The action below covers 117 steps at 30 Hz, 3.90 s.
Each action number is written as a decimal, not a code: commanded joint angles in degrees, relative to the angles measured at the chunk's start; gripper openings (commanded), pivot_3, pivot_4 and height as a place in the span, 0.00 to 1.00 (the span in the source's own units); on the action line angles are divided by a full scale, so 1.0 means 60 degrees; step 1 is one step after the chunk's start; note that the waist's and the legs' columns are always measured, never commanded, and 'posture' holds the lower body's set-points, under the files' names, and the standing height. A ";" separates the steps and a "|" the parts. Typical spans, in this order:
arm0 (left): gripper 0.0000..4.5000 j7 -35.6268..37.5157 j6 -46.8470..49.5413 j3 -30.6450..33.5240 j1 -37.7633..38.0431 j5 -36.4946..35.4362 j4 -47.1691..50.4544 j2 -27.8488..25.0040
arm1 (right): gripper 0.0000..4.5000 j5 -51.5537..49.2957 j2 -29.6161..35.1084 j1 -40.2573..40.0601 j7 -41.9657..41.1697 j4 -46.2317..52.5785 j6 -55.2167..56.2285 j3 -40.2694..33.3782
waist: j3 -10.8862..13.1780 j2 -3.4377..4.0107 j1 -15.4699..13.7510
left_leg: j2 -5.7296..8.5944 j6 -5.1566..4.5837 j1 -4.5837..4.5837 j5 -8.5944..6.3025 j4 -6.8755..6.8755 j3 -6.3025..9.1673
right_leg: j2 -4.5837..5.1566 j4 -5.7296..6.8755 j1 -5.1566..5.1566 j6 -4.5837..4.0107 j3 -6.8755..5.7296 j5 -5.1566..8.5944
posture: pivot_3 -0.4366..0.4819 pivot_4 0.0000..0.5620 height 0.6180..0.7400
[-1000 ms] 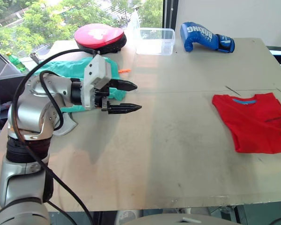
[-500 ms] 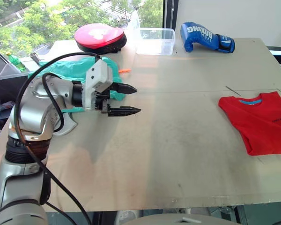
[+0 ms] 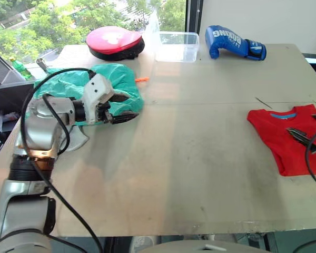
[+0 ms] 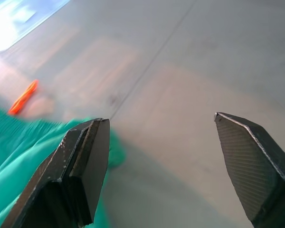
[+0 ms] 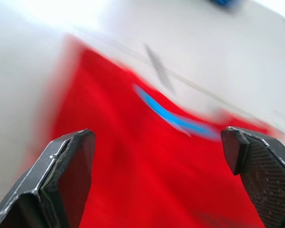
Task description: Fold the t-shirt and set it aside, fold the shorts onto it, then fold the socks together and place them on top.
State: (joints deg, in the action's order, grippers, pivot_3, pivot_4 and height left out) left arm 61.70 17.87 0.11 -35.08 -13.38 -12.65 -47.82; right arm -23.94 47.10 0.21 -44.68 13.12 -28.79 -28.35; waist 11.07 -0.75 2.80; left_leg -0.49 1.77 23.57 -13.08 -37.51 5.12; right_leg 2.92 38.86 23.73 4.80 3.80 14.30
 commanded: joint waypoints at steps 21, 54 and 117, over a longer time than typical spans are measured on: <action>0.29 -0.1659 -0.4921 -0.1156 -0.3047 0.3136 -0.7529 0.1453 | 1.00 -0.3452 -0.0582 -0.0095 0.0102 0.3861 -0.0820 0.0726 | -0.0004 -0.0007 -0.0076 | 0.0003 0.0000 0.0007 0.0000 -0.0003 0.0018 | 0.0001 0.0002 0.0000 0.0000 -0.0018 -0.0001 | 0.48 0.27 0.93; 0.33 0.0382 -0.1767 -0.3240 -0.1292 0.1473 0.0038 0.5703 | 1.00 -0.3505 -0.0825 -0.1628 0.0901 0.4311 -0.1725 0.1590 | -0.0005 -0.0006 -0.0080 | 0.0005 0.0000 0.0008 0.0000 -0.0017 0.0030 | 0.0001 0.0007 -0.0008 0.0000 -0.0024 -0.0001 | 0.48 0.27 0.93; 1.00 -0.2471 -0.3949 -0.0384 -0.5993 0.3091 -1.0496 0.4365 | 0.01 -0.7833 -0.5067 -0.1126 0.4391 0.2392 -0.2191 0.2278 | -0.0015 0.0003 -0.0059 | 0.0003 0.0000 0.0018 0.0000 0.0000 0.0062 | -0.0005 -0.0001 -0.0007 -0.0001 -0.0061 0.0000 | 0.48 0.27 0.93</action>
State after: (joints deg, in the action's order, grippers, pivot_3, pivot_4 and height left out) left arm 48.23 -4.62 -1.37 -69.51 3.61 -75.57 -21.60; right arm -70.77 16.54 -6.36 -17.49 24.61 -43.17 -14.67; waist 10.98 -0.73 2.44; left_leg -0.47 1.76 23.67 -13.08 -37.51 5.49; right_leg 2.89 38.86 23.69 4.79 3.43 14.30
